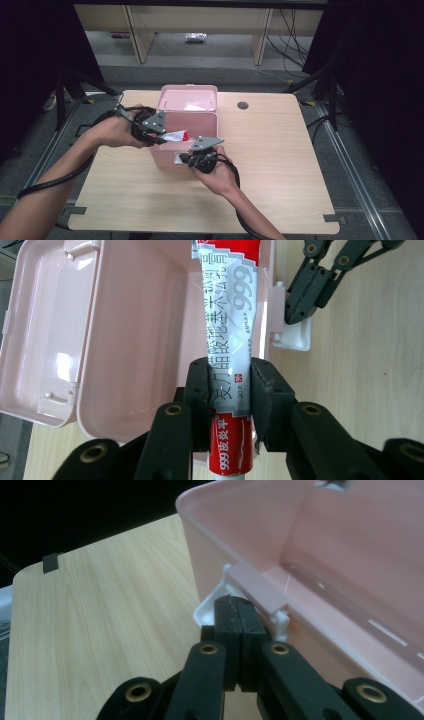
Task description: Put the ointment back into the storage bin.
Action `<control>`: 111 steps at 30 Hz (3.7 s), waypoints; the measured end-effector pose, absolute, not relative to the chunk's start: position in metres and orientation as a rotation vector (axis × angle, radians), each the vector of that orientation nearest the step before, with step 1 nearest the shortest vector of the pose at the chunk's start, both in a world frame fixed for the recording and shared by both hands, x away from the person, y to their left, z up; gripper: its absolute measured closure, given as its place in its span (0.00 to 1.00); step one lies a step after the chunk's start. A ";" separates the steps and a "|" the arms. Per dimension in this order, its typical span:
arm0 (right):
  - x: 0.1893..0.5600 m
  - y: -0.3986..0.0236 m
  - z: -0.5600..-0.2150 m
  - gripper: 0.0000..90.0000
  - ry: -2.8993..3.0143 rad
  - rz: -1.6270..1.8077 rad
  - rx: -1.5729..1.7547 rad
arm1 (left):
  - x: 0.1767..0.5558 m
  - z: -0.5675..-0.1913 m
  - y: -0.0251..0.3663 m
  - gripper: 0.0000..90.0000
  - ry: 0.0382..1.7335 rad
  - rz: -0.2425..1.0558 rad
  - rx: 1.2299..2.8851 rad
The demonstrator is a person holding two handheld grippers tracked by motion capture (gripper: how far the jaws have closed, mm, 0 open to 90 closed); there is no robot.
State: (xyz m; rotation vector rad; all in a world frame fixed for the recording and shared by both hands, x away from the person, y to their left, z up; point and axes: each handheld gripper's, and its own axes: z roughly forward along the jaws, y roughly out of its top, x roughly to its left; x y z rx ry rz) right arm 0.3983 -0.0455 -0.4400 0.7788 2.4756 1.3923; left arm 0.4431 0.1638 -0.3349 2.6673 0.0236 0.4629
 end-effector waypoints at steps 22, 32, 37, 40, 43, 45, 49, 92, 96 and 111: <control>0.398 -0.044 -0.442 1.00 2.457 1.422 0.795 | 0.459 -0.350 0.144 0.79 -0.035 0.434 2.744; 0.399 -0.046 -0.440 1.00 2.473 1.402 0.778 | 0.468 -0.359 0.140 0.79 -0.022 0.416 2.778; 0.399 -0.046 -0.440 1.00 2.472 1.401 0.782 | 0.472 -0.362 0.138 0.79 -0.028 0.406 2.787; 0.399 -0.046 -0.440 1.00 2.472 1.402 0.781 | 0.473 -0.364 0.137 0.79 -0.032 0.404 2.794; 0.399 -0.046 -0.440 1.00 2.471 1.401 0.781 | 0.475 -0.365 0.135 0.79 -0.041 0.397 2.803; 0.399 -0.046 -0.440 1.00 2.471 1.402 0.782 | 0.476 -0.366 0.134 0.79 -0.047 0.397 2.809; 0.399 -0.046 -0.440 1.00 2.471 1.403 0.782 | 0.479 -0.368 0.132 0.79 -0.047 0.389 2.819; 0.399 -0.047 -0.441 1.00 2.474 1.405 0.783 | 0.490 -0.396 0.120 0.79 -0.043 0.314 2.871; 0.399 -0.047 -0.441 1.00 2.472 1.405 0.782 | 0.492 -0.398 0.119 0.79 -0.039 0.311 2.876; 0.400 -0.047 -0.441 1.00 2.468 1.404 0.757 | 0.496 -0.406 0.114 0.79 -0.037 0.297 2.895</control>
